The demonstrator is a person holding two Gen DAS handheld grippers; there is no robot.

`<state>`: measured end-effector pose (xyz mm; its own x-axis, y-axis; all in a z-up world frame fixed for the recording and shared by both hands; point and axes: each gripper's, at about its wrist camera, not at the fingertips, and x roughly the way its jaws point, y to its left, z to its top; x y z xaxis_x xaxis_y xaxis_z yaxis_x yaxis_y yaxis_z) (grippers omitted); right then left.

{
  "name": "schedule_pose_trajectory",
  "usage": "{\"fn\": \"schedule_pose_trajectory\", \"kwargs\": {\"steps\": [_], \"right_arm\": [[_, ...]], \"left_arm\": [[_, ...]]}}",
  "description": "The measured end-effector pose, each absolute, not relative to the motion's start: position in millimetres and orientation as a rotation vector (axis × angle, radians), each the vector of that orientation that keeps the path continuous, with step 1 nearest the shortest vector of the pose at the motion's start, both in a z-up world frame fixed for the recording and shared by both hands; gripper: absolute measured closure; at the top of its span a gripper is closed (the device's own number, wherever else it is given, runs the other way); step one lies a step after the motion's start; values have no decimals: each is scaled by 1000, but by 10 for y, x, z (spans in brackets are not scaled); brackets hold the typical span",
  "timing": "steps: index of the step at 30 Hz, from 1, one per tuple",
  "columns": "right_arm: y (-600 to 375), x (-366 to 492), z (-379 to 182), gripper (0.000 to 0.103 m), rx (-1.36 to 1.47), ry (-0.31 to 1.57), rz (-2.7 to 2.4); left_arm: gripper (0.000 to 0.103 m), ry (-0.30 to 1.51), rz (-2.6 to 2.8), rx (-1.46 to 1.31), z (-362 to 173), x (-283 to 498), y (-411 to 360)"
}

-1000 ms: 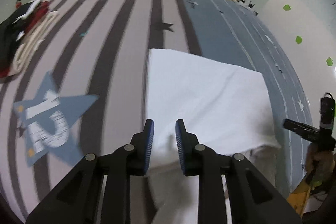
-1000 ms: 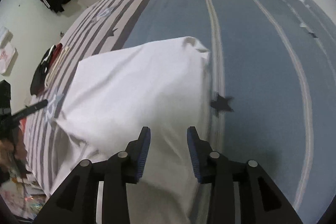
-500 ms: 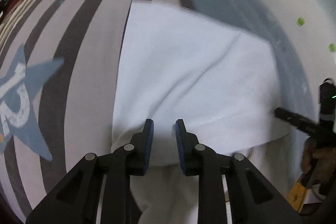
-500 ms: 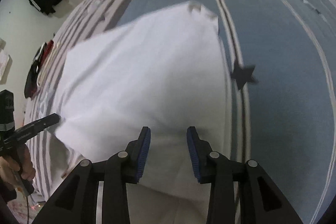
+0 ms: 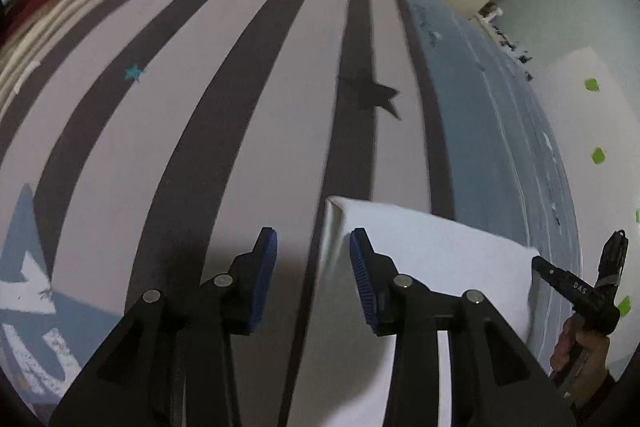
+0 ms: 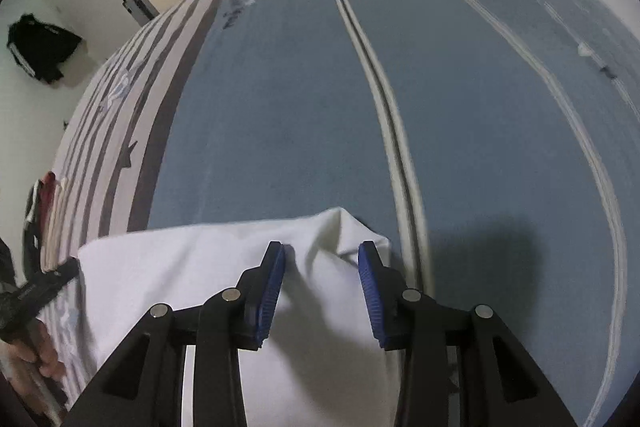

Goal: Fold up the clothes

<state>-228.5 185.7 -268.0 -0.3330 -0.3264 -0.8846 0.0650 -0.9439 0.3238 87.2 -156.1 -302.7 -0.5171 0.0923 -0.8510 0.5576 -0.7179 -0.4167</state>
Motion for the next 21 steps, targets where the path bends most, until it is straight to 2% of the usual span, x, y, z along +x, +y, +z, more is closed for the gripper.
{"fn": "schedule_pose_trajectory", "kwargs": {"steps": [1, 2, 3, 4, 5, 11, 13, 17, 18, 21], "right_arm": [[1872, -2334, -2709, 85, 1663, -363, -2344], [1899, -2376, -2733, 100, 1675, -391, -2327], [1927, -2416, -2746, 100, 1683, -415, -2319], [1957, -2442, -2749, 100, 1686, -422, -2325], [1987, -2459, -2751, 101, 1687, -420, -2336], [2109, -2473, -2737, 103, 1662, -188, -2521], [2279, -2497, -2800, 103, 1705, -214, -2552], [2372, -2442, -2669, 103, 1645, -214, -2576], [2346, -2408, -2602, 100, 1604, -219, -2564], [2163, -2258, -2407, 99, 1480, -188, -2506]], "left_arm": [[68, 977, -2297, 1364, -3046, 849, -1553], [71, 942, -2292, 1372, -3053, 831, -1538], [77, 907, -2287, 1380, -3061, 813, -1523], [93, 871, -2281, 1388, -3068, 796, -1508], [100, 836, -2275, 1396, -3075, 778, -1493], [103, 628, -2232, 1436, -3118, 673, -1404], [103, 560, -2215, 1447, -3133, 637, -1374], [103, 628, -2267, 1341, -2933, 752, -1444], [103, 652, -2313, 1310, -2839, 785, -1412], [103, 630, -2442, 1300, -2672, 801, -1154]]}}
